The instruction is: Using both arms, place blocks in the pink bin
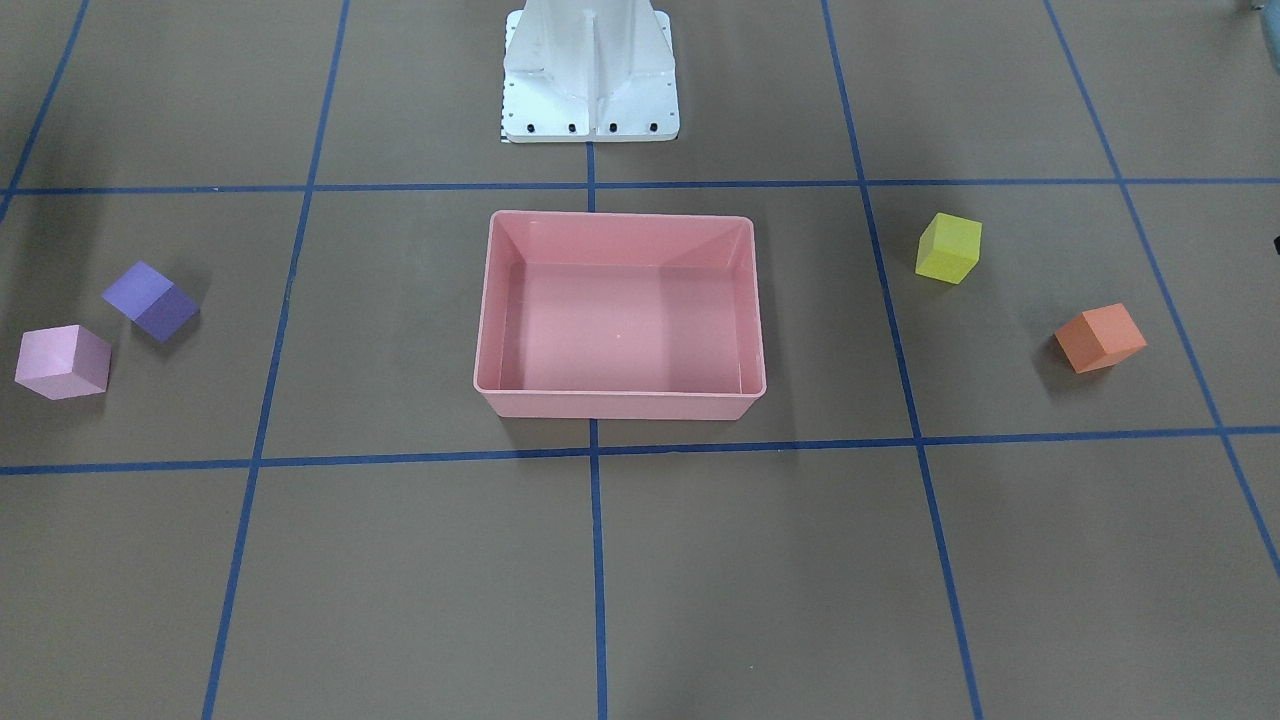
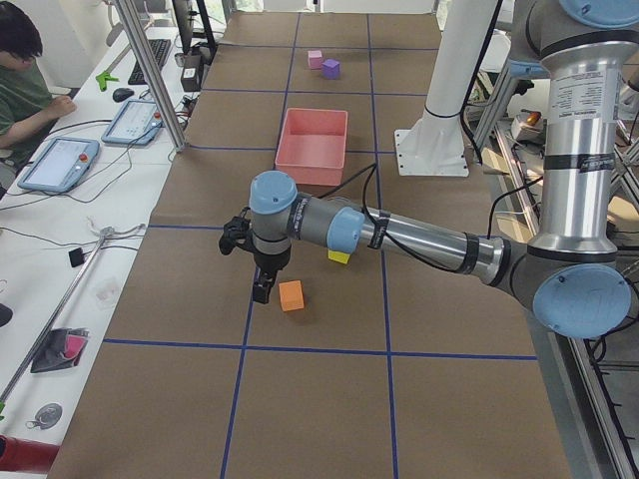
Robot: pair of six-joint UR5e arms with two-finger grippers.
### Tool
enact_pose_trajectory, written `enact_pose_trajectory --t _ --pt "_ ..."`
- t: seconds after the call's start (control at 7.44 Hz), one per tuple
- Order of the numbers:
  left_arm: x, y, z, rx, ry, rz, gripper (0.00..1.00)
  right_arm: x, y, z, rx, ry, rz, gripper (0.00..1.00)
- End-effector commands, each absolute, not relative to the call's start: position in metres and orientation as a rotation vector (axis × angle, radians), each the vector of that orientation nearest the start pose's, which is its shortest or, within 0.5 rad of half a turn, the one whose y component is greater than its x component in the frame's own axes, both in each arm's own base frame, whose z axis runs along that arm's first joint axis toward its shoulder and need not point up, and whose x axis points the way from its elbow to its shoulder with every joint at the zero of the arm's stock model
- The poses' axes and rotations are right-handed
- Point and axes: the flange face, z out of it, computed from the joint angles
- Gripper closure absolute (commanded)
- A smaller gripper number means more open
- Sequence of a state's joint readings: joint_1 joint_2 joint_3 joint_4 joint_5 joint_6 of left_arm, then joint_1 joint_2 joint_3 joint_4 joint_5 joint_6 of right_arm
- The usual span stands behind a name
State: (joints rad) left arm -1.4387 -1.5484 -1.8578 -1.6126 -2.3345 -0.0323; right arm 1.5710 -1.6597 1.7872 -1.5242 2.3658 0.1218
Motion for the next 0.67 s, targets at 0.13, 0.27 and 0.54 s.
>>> enact_pose_trajectory --t 0.13,0.27,0.54 --pt "0.099 -0.471 0.463 0.13 0.941 0.168 0.0 0.05 -0.464 0.598 0.089 -0.806 0.025 0.0" --pt "0.122 -0.457 0.467 0.163 0.948 0.196 0.0 0.048 -0.464 0.598 0.085 -0.808 0.024 0.0" --pt "0.168 -0.417 0.486 0.247 0.923 0.207 0.0 0.045 -0.467 0.596 0.085 -0.808 0.019 0.0"
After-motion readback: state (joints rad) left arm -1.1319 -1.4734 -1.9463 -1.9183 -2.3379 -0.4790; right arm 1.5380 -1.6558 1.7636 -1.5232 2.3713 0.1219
